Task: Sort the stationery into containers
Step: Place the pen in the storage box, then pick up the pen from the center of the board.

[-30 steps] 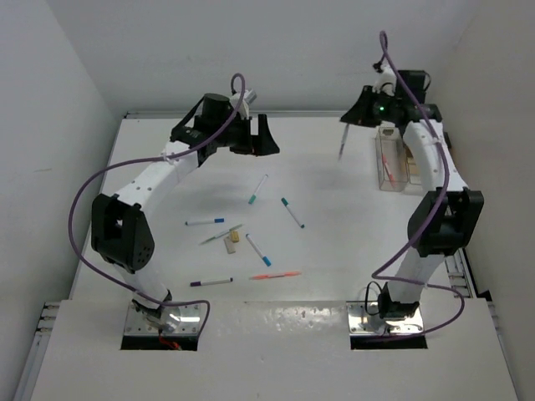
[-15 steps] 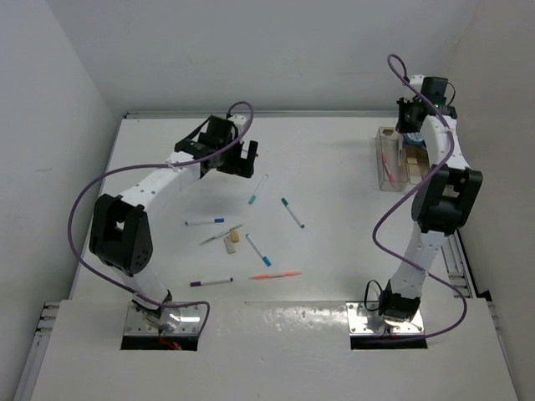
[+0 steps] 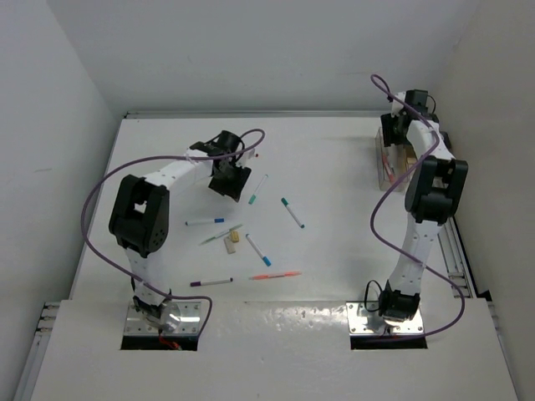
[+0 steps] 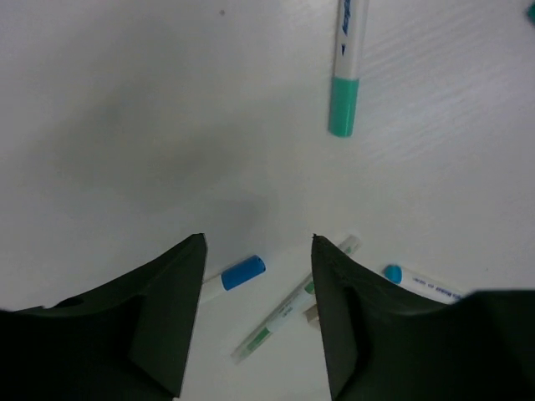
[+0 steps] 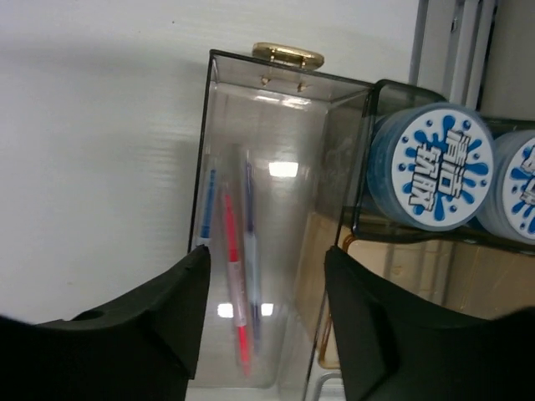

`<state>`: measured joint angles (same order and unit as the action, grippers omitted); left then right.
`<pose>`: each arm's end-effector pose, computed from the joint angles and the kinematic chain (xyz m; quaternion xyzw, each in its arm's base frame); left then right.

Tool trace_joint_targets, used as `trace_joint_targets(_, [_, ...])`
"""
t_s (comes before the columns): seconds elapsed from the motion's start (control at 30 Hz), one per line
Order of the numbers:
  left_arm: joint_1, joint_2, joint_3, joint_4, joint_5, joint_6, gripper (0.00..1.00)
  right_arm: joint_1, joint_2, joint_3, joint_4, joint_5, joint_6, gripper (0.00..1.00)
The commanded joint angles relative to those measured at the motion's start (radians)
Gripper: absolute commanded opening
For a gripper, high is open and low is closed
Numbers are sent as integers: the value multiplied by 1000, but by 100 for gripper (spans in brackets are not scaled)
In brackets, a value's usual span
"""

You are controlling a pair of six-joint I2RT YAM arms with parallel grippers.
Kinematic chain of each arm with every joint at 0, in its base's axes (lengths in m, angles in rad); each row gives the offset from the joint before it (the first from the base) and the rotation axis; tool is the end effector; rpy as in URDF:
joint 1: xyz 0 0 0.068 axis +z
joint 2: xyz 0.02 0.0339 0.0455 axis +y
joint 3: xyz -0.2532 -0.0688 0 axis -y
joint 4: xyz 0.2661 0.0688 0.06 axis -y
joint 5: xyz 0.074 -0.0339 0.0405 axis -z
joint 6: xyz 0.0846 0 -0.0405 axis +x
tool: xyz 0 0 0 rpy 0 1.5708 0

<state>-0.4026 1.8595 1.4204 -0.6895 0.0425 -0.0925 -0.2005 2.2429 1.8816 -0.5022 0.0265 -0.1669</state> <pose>0.3908 -0.1703 0.1541 0.1552 0.9630 -0.0738 0.2075 0.5393 -0.1119 0.1532 0.0203 0.9378 -0.0755 0.3382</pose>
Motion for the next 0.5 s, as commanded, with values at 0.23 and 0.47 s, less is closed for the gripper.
trace_joint_targets(0.23, [-21,-33,26,-177,172,370,43,13,-152,-32,-68,-137,105,63])
trace_joint_targets(0.47, [-22,-63,-66,-203,177,428,36,55,-368,-186,-56,-260,211,63])
